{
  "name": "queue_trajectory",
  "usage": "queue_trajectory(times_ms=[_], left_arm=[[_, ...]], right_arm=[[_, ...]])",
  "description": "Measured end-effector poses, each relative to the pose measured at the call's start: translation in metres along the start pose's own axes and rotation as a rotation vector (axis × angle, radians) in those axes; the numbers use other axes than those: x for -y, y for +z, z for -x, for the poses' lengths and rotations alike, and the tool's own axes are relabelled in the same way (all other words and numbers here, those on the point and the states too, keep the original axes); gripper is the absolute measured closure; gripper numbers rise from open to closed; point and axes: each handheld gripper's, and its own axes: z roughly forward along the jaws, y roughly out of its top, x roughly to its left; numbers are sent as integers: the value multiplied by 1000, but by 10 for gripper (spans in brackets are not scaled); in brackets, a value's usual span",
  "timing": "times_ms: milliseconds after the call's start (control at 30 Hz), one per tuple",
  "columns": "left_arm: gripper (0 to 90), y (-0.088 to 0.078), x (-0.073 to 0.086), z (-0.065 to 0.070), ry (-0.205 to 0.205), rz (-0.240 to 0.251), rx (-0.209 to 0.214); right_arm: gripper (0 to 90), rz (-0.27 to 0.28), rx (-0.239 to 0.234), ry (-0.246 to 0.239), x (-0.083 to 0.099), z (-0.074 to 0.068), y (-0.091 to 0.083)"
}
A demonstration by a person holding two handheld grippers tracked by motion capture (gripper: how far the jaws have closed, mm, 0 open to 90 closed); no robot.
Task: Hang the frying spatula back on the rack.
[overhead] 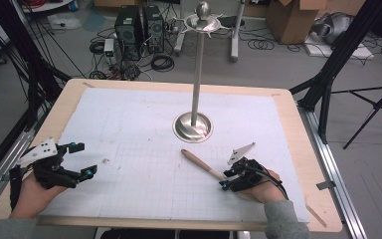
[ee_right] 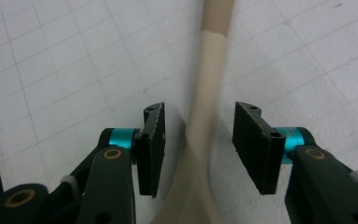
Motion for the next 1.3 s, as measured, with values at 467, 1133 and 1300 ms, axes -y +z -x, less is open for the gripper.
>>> queue_trajectory(times_ms=[467,1133,1300], left_arm=[[18,1,0,0,-1,-1,2],[18,5,0,-1,-4,-4,12],[18,4,-1,-1,-5,-1,11]], right_arm=[[686,-20,60,-32,0,-12,0],[778,-21,77,-47,1,-17,-1],[779,-11,70,-36,1,-15,-2]])
